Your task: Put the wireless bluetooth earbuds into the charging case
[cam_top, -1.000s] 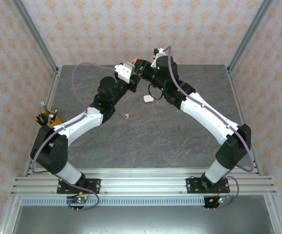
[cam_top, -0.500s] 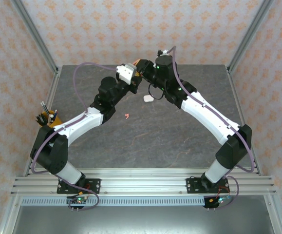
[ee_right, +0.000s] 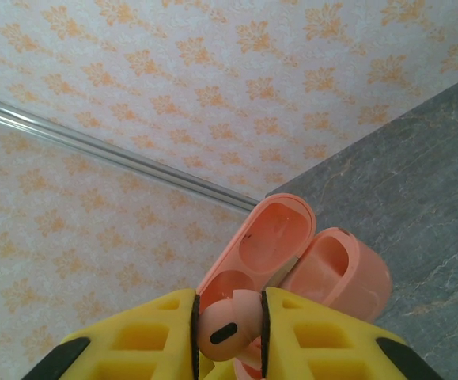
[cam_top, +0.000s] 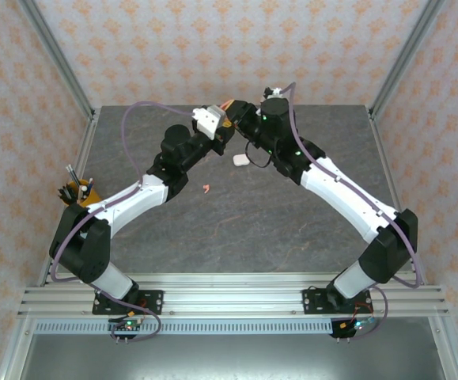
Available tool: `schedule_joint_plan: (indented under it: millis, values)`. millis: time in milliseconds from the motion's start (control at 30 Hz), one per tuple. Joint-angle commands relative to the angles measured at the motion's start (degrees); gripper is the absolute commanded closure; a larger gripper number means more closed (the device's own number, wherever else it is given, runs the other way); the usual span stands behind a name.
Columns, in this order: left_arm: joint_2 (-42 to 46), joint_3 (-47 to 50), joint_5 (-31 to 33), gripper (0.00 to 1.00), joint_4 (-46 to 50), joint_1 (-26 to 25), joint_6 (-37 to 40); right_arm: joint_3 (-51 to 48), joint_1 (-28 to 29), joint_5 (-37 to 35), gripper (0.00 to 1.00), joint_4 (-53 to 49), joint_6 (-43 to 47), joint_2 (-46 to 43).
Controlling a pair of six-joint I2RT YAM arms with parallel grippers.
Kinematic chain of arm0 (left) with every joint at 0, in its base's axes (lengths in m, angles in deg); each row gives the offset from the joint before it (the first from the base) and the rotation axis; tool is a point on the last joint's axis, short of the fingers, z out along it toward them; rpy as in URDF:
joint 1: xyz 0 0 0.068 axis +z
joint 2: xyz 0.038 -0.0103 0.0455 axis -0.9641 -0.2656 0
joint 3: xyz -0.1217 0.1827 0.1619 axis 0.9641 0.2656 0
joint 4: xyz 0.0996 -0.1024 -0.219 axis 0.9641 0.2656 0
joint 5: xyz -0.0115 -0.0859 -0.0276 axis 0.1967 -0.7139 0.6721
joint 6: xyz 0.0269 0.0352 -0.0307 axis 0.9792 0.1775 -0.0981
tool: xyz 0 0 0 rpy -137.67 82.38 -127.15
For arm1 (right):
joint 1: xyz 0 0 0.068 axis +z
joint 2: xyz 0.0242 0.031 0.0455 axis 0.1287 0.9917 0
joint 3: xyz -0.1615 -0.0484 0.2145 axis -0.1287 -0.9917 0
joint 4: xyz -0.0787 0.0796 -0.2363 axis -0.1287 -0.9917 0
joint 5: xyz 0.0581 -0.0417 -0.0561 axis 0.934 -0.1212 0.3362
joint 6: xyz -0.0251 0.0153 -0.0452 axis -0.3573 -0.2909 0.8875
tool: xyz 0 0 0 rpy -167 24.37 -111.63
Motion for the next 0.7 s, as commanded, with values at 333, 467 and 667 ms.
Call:
schedule_joint_plan:
  millis: [333, 467, 667]
  values:
    - [1.49, -3.4, -4.07, 1.0, -3.26, -0.89, 1.5, -1.11, 0.61, 2.48, 0.76, 2.89, 2.88, -3.28]
    - [1.58, -3.88, -4.24, 1.0, -2.97, -0.91, 1.66, -2.43, 0.61, 1.29, 0.76, 3.06, 3.16, -4.07]
    - [1.5, -4.06, -4.16, 1.0, -2.68, -0.91, 1.66, -3.02, 0.1, -0.6, 0.76, 2.91, 4.04, -5.42]
